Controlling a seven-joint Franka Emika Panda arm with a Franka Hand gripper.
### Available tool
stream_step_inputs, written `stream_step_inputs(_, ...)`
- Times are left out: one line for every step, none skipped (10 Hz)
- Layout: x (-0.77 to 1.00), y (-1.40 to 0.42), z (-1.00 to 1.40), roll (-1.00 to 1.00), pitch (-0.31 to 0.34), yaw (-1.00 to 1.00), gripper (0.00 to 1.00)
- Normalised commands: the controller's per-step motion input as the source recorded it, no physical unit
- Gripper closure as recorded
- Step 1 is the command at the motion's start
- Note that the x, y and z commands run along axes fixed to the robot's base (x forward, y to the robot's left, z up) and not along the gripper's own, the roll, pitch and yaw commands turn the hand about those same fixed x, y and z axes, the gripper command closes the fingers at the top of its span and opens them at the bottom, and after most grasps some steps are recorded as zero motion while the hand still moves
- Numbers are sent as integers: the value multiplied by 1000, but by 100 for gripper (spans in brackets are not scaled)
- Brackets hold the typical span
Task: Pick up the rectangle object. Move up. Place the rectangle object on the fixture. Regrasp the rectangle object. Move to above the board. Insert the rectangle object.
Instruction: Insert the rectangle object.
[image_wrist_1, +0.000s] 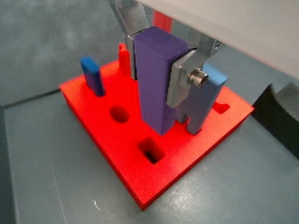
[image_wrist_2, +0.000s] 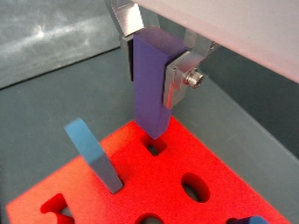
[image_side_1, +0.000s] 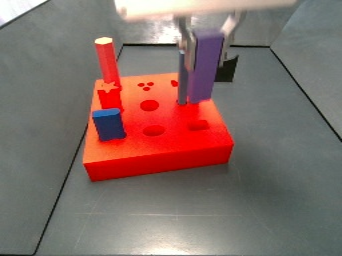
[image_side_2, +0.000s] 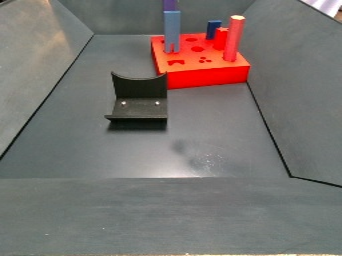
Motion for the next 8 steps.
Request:
stream_step_inputs(0,0,-626,-13,-219,-154,100)
stream_step_inputs(-26,26,-509,-63,-186,-114,100)
stream_step_inputs(-3,3,-463,-56,-171,-94,100)
stream_step_inputs(0,0,-343,-43,-123,-17,100)
stream_step_inputs(0,0,-271,-11,-90,0,100)
stream_step_inputs(0,0,-269,0,-96,0,100)
stream_step_inputs(91,0,-309,-21,-94,0,100)
stream_step_inputs(117,0,-371,-36,-114,-26,100)
